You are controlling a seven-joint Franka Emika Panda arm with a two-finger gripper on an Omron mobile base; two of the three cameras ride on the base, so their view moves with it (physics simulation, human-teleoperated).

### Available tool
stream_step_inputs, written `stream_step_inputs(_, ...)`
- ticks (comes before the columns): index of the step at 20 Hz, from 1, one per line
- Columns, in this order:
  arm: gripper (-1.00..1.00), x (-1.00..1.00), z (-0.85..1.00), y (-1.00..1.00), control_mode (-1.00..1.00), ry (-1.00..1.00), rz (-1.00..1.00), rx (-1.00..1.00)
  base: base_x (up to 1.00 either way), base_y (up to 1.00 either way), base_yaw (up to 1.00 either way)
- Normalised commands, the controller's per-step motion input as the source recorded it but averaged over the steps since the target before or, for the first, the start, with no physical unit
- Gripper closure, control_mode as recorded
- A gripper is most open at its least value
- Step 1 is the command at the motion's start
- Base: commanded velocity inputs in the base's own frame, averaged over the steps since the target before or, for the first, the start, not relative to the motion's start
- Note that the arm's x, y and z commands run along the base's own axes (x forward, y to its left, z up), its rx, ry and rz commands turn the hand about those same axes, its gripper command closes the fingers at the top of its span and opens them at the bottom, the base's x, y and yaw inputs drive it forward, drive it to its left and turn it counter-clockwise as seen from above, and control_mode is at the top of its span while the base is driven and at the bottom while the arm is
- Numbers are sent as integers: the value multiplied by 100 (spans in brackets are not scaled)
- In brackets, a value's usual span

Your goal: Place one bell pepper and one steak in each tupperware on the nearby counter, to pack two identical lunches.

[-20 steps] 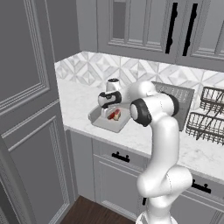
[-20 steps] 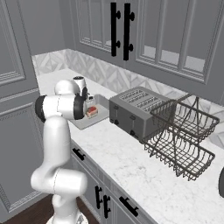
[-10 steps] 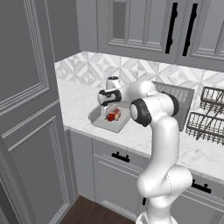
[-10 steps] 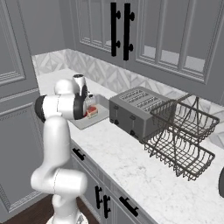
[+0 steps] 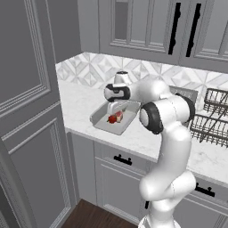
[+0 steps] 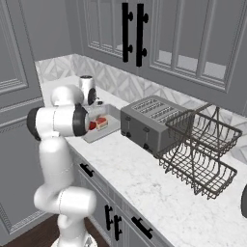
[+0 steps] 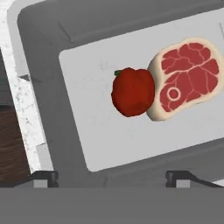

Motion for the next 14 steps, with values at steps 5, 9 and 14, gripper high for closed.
stream_step_inputs(5, -100, -100, 25, -25, -100, 0, -15, 9, 0, 0, 0)
stream_step_inputs(9, -100, -100, 22, -16, -100, -1, -16, 7, 0, 0, 0)
stream_step_inputs(14, -100, -100, 40, -8, -100, 0, -15, 2, 0, 0, 0)
